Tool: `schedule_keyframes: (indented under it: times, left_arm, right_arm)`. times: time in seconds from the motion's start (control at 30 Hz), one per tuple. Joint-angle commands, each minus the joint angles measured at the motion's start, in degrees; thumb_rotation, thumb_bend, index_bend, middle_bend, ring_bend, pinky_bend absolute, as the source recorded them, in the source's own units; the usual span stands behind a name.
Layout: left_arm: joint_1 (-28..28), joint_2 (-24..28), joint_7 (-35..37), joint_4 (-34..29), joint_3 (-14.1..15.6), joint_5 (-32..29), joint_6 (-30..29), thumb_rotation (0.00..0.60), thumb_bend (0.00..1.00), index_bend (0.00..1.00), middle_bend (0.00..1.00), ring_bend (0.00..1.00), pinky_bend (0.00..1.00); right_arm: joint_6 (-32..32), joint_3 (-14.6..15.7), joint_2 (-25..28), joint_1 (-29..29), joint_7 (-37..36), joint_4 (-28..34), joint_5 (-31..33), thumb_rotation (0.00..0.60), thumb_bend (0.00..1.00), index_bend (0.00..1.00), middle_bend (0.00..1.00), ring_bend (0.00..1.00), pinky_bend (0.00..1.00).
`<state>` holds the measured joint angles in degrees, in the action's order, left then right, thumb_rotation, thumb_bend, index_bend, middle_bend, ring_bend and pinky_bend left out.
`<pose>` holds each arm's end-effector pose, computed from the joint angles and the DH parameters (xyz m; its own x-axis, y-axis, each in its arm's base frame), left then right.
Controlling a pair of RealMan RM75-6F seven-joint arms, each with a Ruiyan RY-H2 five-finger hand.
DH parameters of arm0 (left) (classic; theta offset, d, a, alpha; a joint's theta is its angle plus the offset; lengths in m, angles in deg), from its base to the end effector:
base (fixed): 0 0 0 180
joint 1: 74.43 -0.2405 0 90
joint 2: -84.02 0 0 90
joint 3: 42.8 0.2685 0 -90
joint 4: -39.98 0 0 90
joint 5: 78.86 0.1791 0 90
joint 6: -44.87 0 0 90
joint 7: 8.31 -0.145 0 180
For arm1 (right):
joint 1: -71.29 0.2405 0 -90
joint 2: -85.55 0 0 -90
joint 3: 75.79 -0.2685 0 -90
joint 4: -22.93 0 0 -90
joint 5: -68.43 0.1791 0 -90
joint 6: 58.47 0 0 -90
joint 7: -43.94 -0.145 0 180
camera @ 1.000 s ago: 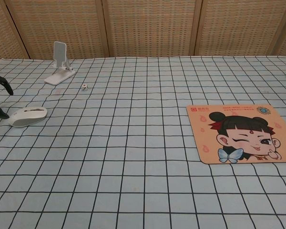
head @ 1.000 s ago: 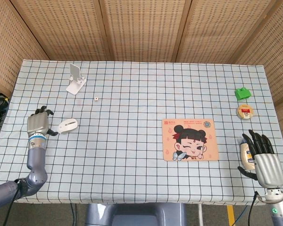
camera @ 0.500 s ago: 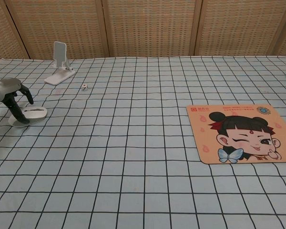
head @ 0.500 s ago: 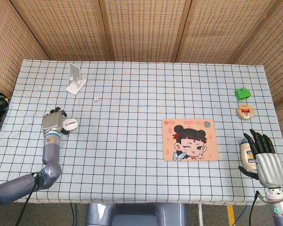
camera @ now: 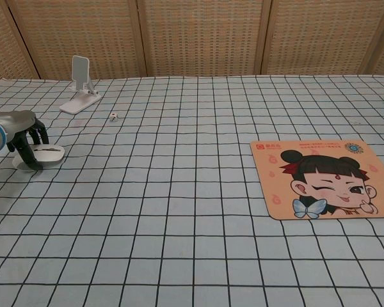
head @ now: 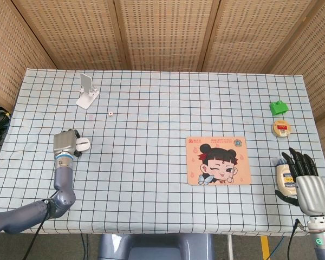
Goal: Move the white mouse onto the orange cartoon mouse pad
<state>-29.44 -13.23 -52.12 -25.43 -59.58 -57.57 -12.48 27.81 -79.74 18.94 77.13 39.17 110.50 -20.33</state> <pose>-0.2532 0.3893 0.0155 0.4449 0.3753 0.8131 0.7955 0.2515 -0.5514 -0.3095 -0.1898 0.1883 0.3553 0.0424 0.9338 -0.9312 -0.0710 0.3576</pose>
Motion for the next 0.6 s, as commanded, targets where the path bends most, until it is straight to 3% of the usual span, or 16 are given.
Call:
schedule_keyframes:
  times: [0.03, 0.37, 0.6]
  left_arm:
    - [0.1, -0.2, 0.6, -0.8, -0.1, 1.2, -0.6, 0.6, 0.43, 0.64, 0.38, 0.36, 0.41]
    - [3.1, 0.9, 1.2, -8.1, -2.6, 6.0, -3.3, 0.6, 0.44, 0.64, 0.38, 0.37, 0.41]
    - [8.8, -2.5, -0.4, -8.1, -4.1, 9.3, -2.7, 0.6, 0.44, 0.63, 0.38, 0.37, 0.41]
  right_arm:
    - [0.1, 0.0, 0.1, 0.0, -0.2, 0.0, 0.1, 0.6, 0.08, 0.0, 0.0, 0.0, 0.0]
    - [-0.6, -0.5, 0.3, 0.1, -0.5, -0.3, 1.3, 0.6, 0.08, 0.0, 0.0, 0.0, 0.0]
    - [-1.1, -0.8, 0.6, 0.2, -1.6, -0.7, 1.9, 0.6, 0.08, 0.0, 0.0, 0.0, 0.0]
